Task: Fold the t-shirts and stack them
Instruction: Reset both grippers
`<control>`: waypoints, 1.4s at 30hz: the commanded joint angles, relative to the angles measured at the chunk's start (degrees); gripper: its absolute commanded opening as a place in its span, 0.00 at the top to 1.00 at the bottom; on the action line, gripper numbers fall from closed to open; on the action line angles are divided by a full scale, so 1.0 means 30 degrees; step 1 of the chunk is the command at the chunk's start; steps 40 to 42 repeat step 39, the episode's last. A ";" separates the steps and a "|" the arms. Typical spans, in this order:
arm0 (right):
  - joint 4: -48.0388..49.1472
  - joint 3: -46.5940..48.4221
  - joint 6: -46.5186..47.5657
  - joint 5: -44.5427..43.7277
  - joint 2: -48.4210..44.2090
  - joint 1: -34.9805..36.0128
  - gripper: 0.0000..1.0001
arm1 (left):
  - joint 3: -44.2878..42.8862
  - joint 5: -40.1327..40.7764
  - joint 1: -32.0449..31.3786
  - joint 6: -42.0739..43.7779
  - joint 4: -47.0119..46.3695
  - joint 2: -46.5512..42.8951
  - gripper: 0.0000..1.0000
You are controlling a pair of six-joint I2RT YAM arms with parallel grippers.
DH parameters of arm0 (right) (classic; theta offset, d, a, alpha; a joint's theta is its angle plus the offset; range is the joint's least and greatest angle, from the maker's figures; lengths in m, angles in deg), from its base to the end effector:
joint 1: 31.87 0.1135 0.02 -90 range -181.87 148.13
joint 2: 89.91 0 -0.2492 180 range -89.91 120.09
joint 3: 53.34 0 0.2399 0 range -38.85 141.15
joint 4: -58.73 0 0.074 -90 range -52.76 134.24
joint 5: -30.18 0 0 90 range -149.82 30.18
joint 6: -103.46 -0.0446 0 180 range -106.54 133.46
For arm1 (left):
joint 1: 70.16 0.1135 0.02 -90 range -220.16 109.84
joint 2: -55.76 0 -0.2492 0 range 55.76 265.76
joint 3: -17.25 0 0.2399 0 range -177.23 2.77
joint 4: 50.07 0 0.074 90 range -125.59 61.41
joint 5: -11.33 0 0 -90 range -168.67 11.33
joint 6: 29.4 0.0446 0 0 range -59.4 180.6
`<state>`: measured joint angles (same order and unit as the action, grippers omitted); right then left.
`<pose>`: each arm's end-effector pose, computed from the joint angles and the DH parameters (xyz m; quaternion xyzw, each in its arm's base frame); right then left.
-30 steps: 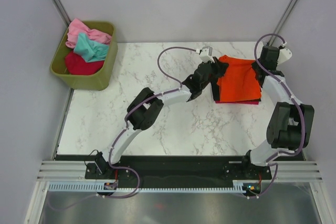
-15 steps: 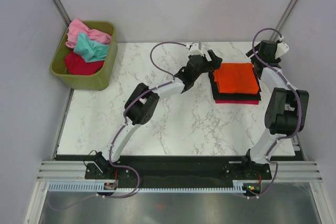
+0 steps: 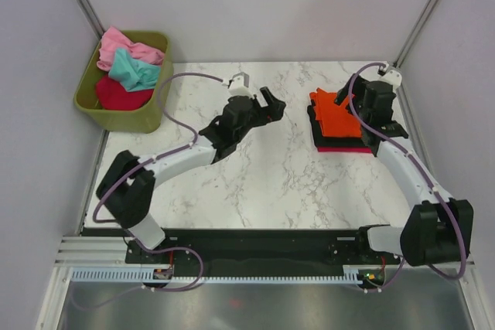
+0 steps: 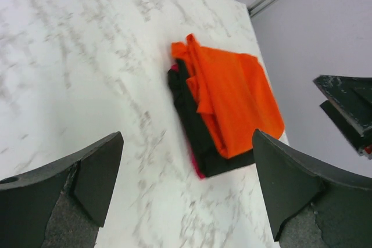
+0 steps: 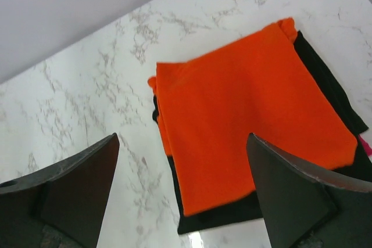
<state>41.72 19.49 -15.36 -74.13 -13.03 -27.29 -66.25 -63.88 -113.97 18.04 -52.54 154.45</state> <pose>0.3120 0.0139 0.2971 0.2407 0.7850 0.0630 0.5674 0.2990 -0.2711 0.2712 -0.0719 0.7754 -0.3505 0.5203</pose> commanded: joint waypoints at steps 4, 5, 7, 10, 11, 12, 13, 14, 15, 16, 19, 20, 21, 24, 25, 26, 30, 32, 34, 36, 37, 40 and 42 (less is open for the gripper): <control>-0.0537 -0.3331 0.2367 0.2044 -0.6103 0.0844 0.02 | 0.6563 0.3182 0.0131 0.2204 0.2565 -0.6404 0.00; -0.0245 -0.4409 0.2515 0.2015 -0.6695 0.1398 0.02 | 0.7816 0.3767 0.0160 0.2554 0.2661 -0.8125 0.00; 0.0689 -0.5644 0.2866 0.2102 -0.8331 0.1841 0.02 | 0.9082 0.3977 0.0190 0.3696 0.2662 -1.0154 0.01; 0.2213 -0.7639 0.2546 0.3386 -0.9658 0.1989 0.02 | 1.0784 0.4620 0.0190 0.5366 0.2924 -1.3496 0.00; 0.2392 -0.8396 0.2343 0.3565 -0.9834 0.1960 0.02 | 1.1107 0.4999 0.0219 0.5805 0.3360 -1.4345 0.00; 0.2597 -0.8810 0.2137 0.3509 -1.0271 0.1989 0.02 | 1.1632 0.5293 0.0219 0.6361 0.3597 -1.5629 0.00; 0.3150 -0.9307 0.1961 0.3509 -1.0479 0.1989 0.02 | 1.1927 0.5441 0.0219 0.6628 0.3831 -1.6425 0.00; 0.3620 -1.0385 0.1699 0.3625 -1.0742 0.1931 0.02 | 1.2307 0.5413 0.0219 0.6891 0.3863 -1.7071 0.00; 0.4031 -1.0889 0.1638 0.3713 -1.1237 0.1989 0.02 | 1.3384 0.5065 0.0219 0.7619 0.3254 -1.8412 0.00; 0.4557 -1.1300 0.1521 0.3598 -1.1445 0.1989 0.02 | 1.4062 0.4684 0.0219 0.8119 0.2842 -1.9093 0.00; 0.5058 -1.2065 0.1374 0.3567 -1.2091 0.1960 0.02 | 1.6700 0.4505 0.0219 0.9441 0.1463 -2.1665 0.00; 0.5234 -1.2385 0.1374 0.3509 -1.2179 0.1989 0.02 | 1.7431 0.4534 0.0219 0.9443 0.1403 -2.2374 0.00; 0.5294 -1.2475 0.1287 0.3451 -1.2209 0.1989 0.02 | 1.7612 0.4302 0.0219 0.9298 0.1286 -2.2990 0.00; 0.5265 -1.2476 0.1315 0.3333 -1.1859 0.1989 0.02 | 1.7877 0.3771 0.0219 0.9501 0.1051 -2.4546 0.00; 0.5294 -1.2476 0.1315 0.3304 -1.1800 0.1989 0.02 | 1.7877 0.3946 0.0219 0.9501 0.1050 -2.4723 0.00; 0.5266 -1.2418 0.1315 0.3304 -1.1712 0.1989 0.02 | 1.7935 0.4296 0.0219 0.9414 0.1108 -2.4928 0.00; 0.4972 -1.2242 0.1374 0.3011 -1.1710 0.1989 0.02 | 1.7877 0.4505 0.0219 0.9268 0.1548 -2.4930 0.00; 0.5002 -1.2329 0.1374 0.2836 -1.1770 0.1989 0.02 | 1.7848 0.4767 0.0219 0.9238 0.1577 -2.4784 0.01; 0.4973 -1.2301 0.1374 0.2777 -1.1741 0.1960 0.02 | 1.7819 0.4856 0.0219 0.9238 0.1636 -2.4725 0.00; 0.4914 -1.2213 0.1374 0.2747 -1.1508 0.1989 0.02 | 1.7819 0.4856 0.0219 0.9208 0.1578 -2.4608 0.01; 0.4711 -1.2068 0.1374 0.2718 -1.1477 0.1960 0.02 | 1.7790 0.4914 0.0219 0.9179 0.1549 -2.4607 0.00; 0.4592 -1.2066 0.1286 0.2165 -1.1535 0.1989 0.02 | 1.7848 0.4915 0.0219 0.8945 0.1577 -2.4636 0.00; 0.4592 -1.2066 0.1286 0.2165 -1.1535 0.1989 0.02 | 1.7848 0.4915 0.0219 0.8945 0.1577 -2.4636 0.00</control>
